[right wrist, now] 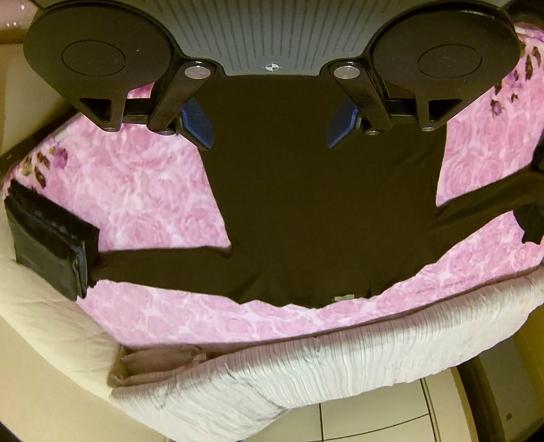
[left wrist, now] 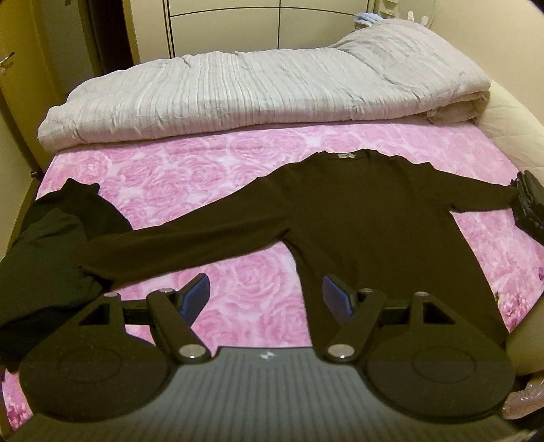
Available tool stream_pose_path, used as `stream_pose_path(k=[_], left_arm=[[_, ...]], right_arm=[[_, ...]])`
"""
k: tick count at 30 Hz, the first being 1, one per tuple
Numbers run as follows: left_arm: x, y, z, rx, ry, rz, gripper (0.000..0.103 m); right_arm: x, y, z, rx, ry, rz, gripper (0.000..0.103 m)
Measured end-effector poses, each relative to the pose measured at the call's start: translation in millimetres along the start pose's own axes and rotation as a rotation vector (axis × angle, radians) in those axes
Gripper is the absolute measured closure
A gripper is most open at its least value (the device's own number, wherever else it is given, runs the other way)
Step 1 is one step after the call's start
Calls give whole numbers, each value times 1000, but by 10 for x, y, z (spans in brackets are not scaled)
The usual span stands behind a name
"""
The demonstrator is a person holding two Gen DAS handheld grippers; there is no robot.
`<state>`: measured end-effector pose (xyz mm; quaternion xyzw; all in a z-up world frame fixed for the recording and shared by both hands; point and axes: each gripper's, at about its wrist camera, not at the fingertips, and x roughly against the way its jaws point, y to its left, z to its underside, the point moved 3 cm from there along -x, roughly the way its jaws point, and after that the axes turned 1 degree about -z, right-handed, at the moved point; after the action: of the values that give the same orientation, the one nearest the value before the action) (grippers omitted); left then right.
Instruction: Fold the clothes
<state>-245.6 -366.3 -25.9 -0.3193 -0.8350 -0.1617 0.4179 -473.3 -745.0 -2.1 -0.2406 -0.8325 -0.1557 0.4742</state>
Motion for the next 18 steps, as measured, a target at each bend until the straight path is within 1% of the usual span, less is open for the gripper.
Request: stream_pose_path(k=[7, 11, 14, 16, 18], left_arm=[[33, 61, 62, 17, 7, -22, 33], [75, 184, 168, 33, 26, -53, 33], [136, 369, 288, 56, 31, -80, 33], [167, 530, 380, 81, 40, -104, 33], [189, 779, 510, 123, 56, -134, 33]], right_arm=[[-11, 73, 2, 4, 1, -8, 26], [-62, 168, -31, 16, -3, -29, 26], [-131, 343, -75, 38, -19, -98, 26], [-203, 596, -117, 90, -21, -153, 26], [-280, 901, -164, 159, -16, -208, 26]])
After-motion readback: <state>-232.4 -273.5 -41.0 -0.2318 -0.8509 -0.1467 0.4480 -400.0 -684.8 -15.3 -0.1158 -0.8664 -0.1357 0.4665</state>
